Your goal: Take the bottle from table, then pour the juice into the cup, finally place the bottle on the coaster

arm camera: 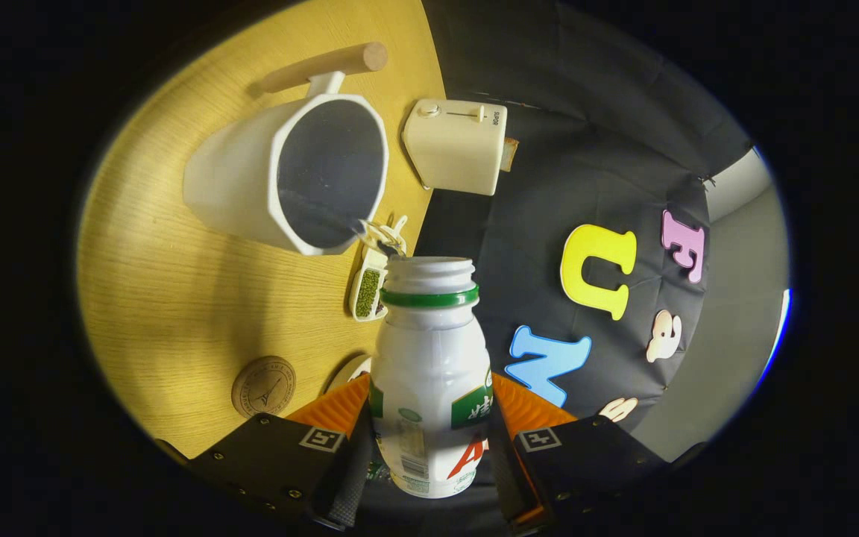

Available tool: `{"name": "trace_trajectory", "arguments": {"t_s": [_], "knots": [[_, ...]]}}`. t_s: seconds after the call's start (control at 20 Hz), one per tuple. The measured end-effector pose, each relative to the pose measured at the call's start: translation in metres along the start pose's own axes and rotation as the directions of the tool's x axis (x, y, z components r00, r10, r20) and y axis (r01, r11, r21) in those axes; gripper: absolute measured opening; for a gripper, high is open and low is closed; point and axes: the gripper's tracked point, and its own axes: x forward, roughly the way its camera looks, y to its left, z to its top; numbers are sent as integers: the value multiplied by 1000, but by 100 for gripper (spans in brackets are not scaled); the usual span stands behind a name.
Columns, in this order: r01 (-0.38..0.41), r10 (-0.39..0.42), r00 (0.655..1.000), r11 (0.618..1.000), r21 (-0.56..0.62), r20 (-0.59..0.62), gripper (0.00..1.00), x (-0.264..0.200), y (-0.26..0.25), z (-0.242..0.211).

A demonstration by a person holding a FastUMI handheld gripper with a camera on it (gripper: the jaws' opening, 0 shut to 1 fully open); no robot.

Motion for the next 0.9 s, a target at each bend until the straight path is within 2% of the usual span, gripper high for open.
{"name": "trace_trajectory", "arguments": {"t_s": [0.9], "knots": [[16, -17, 1000, 996, -89, -7, 69, -3, -17, 0]]}}
